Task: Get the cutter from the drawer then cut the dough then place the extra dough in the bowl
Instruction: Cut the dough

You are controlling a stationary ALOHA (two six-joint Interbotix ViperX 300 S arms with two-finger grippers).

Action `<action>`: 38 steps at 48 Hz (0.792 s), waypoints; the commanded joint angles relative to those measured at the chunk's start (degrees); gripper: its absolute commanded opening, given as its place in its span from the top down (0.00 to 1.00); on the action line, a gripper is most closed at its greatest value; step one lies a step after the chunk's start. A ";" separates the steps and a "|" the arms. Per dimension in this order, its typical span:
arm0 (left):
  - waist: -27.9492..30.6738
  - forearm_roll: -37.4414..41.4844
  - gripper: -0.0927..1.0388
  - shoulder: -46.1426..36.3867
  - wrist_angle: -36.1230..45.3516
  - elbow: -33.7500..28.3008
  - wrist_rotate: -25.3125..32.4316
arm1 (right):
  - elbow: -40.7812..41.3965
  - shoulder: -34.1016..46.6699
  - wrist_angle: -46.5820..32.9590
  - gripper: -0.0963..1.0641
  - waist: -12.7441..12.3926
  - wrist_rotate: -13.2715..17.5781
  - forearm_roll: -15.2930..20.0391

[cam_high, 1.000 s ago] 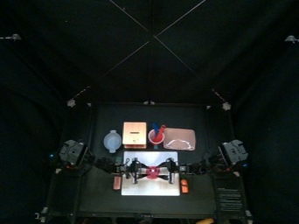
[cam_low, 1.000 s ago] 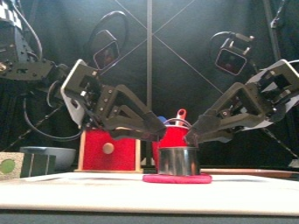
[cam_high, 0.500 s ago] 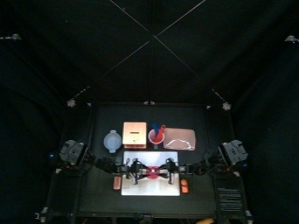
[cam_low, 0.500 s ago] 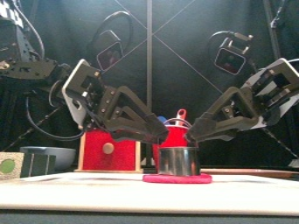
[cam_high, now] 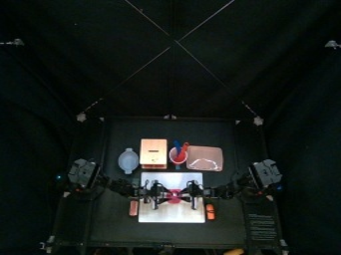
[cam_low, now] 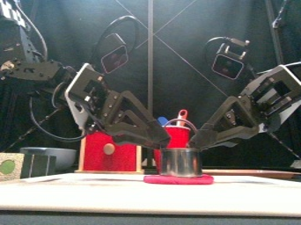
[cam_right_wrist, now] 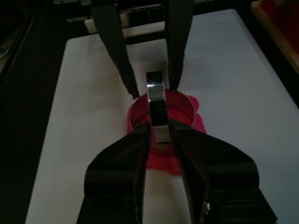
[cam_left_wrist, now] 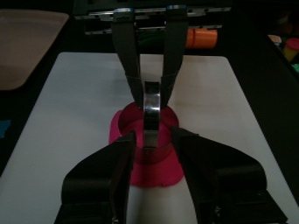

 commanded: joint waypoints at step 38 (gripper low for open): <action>0.18 0.18 0.44 -0.53 5.71 -0.70 -0.09 | -0.70 0.88 4.31 0.43 -0.53 0.00 0.44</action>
